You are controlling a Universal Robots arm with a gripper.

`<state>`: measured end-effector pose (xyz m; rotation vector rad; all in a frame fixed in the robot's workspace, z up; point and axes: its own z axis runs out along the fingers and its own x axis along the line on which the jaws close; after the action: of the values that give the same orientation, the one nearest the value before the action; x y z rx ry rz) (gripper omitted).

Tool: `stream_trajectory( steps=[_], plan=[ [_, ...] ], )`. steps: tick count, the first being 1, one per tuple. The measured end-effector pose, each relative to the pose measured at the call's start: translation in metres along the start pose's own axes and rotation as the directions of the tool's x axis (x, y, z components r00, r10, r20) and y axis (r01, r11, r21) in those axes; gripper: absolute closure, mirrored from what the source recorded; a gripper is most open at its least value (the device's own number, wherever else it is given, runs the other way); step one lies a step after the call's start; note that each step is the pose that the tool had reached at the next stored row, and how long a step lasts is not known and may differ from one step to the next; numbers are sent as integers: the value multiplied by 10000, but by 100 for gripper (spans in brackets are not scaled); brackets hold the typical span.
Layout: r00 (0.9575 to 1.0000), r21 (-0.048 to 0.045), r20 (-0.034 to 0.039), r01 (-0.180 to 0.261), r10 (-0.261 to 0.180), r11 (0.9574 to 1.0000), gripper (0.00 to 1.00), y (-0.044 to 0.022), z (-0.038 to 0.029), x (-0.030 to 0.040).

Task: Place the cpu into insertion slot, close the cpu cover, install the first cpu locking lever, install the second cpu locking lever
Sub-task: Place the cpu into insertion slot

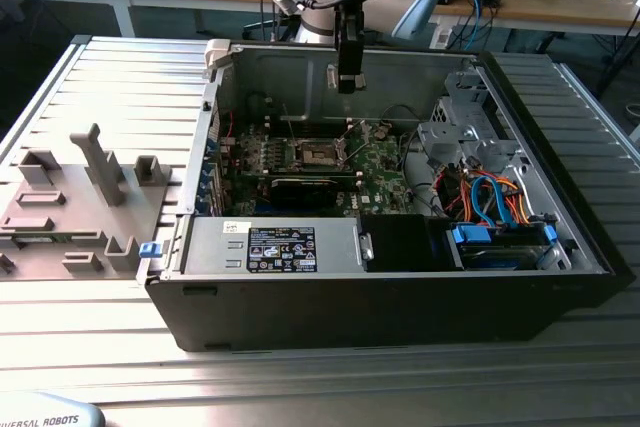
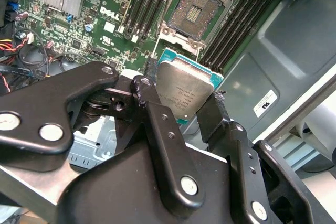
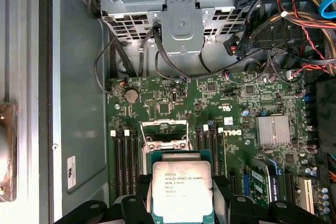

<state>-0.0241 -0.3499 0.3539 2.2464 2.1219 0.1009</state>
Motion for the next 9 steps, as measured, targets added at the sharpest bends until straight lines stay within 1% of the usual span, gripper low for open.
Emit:
stream_trajectory(
  steps=[9],
  plan=[
    [10000, 0, 11, -42, 42, 10000, 46, 0, 0, 0]
  ],
)
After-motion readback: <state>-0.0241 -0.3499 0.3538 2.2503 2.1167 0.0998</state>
